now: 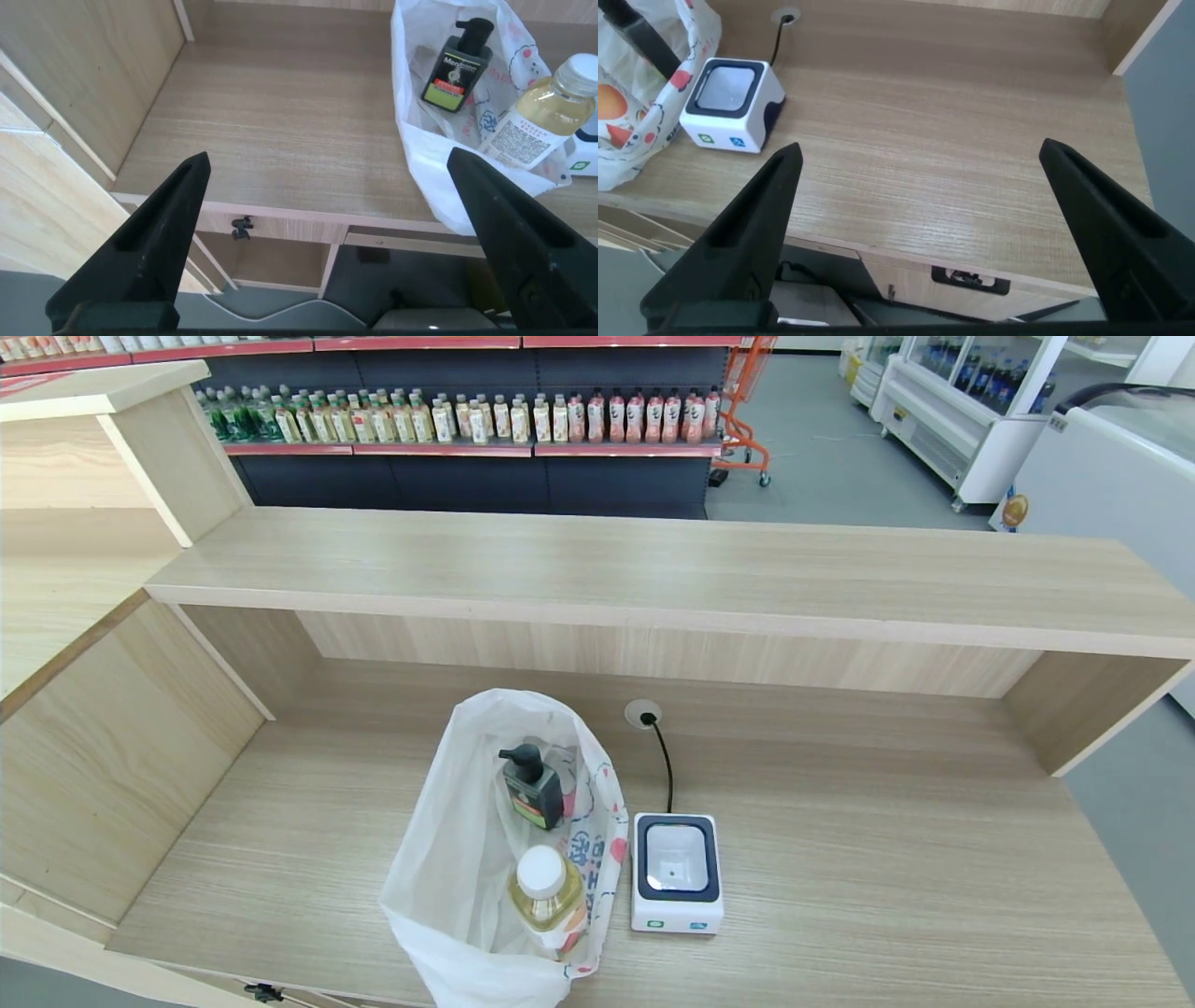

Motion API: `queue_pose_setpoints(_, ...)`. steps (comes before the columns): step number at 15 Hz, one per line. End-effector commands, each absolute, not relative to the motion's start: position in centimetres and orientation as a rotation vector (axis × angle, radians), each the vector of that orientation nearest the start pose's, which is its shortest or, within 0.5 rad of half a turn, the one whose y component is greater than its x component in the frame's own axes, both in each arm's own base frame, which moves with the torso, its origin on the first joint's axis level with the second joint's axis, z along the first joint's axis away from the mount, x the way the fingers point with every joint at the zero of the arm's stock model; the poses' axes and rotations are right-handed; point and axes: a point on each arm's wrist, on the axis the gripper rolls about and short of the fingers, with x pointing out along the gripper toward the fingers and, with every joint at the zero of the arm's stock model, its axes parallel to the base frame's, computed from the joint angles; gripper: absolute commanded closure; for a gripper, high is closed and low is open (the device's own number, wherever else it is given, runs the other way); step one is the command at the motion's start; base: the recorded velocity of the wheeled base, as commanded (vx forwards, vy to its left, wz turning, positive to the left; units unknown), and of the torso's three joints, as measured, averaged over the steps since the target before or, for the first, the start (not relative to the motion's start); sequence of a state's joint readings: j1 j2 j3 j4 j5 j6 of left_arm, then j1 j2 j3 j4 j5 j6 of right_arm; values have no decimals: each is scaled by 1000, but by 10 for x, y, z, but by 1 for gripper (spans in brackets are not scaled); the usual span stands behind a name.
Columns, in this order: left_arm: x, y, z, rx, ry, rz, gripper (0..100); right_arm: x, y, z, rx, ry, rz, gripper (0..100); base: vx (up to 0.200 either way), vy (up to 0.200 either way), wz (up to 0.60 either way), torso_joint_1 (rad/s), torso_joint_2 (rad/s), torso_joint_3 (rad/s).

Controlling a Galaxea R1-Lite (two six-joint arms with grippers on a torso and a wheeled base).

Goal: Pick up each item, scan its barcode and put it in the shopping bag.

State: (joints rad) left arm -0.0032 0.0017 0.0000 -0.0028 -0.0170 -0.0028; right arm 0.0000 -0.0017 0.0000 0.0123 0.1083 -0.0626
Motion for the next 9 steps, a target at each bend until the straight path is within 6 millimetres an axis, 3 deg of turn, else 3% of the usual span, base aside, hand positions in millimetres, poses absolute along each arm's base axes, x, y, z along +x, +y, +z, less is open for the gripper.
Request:
queue_pose_setpoints(1, -23, 0, 76, -3, -2, -20, 0, -23, 2, 74, -62, 9, 108, 0, 0, 0, -600, 2, 2, 2)
queue_pose_setpoints(9, -23, 0, 76, -3, -2, -20, 0, -23, 2, 74, -64, 9, 91, 0, 0, 0, 0, 0, 0, 0)
